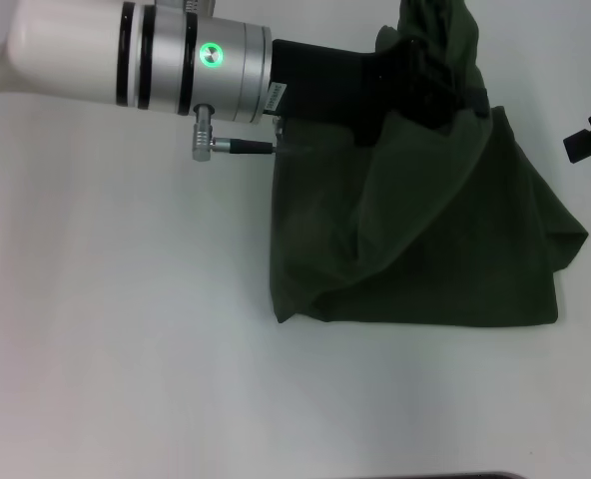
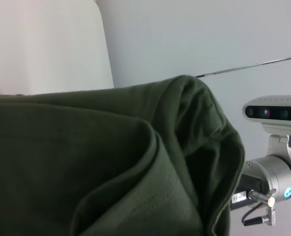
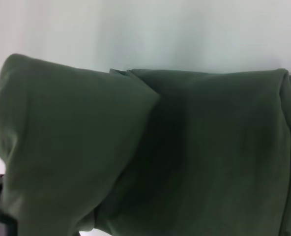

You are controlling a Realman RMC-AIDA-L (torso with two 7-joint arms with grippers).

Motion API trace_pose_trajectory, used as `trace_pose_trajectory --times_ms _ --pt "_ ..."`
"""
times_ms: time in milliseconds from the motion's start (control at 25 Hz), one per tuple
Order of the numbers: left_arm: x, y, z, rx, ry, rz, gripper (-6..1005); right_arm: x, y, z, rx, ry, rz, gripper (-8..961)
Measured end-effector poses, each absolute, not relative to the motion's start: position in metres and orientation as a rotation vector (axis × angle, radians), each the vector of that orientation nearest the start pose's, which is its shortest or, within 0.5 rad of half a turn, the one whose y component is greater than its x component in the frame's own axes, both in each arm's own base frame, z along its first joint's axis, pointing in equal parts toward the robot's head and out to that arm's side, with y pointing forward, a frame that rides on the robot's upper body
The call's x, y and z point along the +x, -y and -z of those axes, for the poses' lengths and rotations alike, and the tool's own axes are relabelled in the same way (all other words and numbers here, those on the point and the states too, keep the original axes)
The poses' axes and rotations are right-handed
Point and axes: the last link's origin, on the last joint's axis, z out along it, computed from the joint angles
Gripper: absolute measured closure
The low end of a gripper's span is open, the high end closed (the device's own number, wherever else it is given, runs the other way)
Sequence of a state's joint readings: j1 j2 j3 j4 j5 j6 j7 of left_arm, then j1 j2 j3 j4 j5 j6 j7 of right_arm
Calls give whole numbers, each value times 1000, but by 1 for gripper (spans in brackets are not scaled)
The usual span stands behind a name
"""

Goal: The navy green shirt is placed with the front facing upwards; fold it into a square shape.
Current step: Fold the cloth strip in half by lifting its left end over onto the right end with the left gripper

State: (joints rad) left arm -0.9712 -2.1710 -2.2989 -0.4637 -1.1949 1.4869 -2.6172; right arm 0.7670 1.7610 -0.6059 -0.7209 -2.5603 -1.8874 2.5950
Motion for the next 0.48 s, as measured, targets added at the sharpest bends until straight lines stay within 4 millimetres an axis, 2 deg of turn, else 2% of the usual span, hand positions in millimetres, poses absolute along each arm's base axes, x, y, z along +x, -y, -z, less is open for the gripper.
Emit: trace_pose_trajectory --times_ms 280,480 --pt "-99 -369 91 -2582 2214 733 926 266 -362 -129 -2294 -1998 55 128" --pt "-98 -368 103 -2555 2236 724 925 265 -363 -130 -2297 -1993 54 128"
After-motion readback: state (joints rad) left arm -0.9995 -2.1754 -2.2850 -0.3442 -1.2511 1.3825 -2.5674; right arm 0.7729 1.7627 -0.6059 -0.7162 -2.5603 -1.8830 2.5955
